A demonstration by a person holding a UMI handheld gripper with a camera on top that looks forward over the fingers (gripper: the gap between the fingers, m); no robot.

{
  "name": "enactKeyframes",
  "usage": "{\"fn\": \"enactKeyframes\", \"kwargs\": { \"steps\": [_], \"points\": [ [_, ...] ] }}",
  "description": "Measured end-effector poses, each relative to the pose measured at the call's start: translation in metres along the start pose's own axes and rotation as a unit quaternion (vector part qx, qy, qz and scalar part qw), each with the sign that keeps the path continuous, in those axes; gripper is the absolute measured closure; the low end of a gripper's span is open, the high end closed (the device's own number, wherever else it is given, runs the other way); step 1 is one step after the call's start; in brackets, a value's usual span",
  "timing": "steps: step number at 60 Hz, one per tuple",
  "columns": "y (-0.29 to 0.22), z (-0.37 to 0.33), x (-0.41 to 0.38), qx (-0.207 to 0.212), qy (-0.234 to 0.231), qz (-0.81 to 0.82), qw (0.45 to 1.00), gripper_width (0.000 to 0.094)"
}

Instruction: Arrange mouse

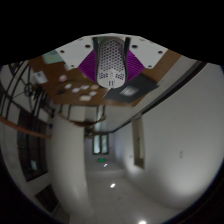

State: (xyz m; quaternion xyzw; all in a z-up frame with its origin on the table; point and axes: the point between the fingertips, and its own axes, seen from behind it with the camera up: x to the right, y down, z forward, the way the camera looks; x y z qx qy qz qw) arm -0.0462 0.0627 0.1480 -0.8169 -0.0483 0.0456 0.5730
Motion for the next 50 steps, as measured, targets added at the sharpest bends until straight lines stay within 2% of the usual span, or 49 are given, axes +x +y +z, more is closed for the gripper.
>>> {"fn": "enactKeyframes", "kwargs": {
  "steps": [3, 5, 9, 18, 25, 27, 29, 30, 35, 40, 43, 50],
  "points": [
    [-0.02, -0.015, 0.046, 0.026, 0.034, 0.017, 0.999, 0.0582],
    [-0.018, -0.023, 0.071, 0.024, 0.055, 0.021, 0.998, 0.0583],
    [0.001, -0.032, 0.123, -0.009, 0.077, 0.041, 0.996, 0.0584],
    [0.122, -0.006, 0.158, -0.123, 0.088, 0.058, 0.987, 0.058],
    [0.166, 0.007, 0.159, -0.153, 0.084, 0.054, 0.983, 0.0579],
    [0.166, 0.01, 0.16, -0.149, 0.082, 0.043, 0.985, 0.0578],
    [0.167, 0.007, 0.159, -0.157, 0.08, 0.034, 0.984, 0.0491],
    [0.167, 0.007, 0.159, -0.158, 0.08, 0.033, 0.984, 0.049],
    [0.169, 0.004, 0.161, -0.175, 0.069, 0.014, 0.982, 0.0342],
    [0.167, -0.014, 0.174, -0.185, 0.083, -0.016, 0.979, 0.0048],
    [0.165, -0.027, 0.179, -0.183, 0.08, -0.016, 0.98, 0.0085],
    [0.16, -0.07, 0.174, -0.164, 0.061, 0.001, 0.985, 0.0082]
  ]
}}
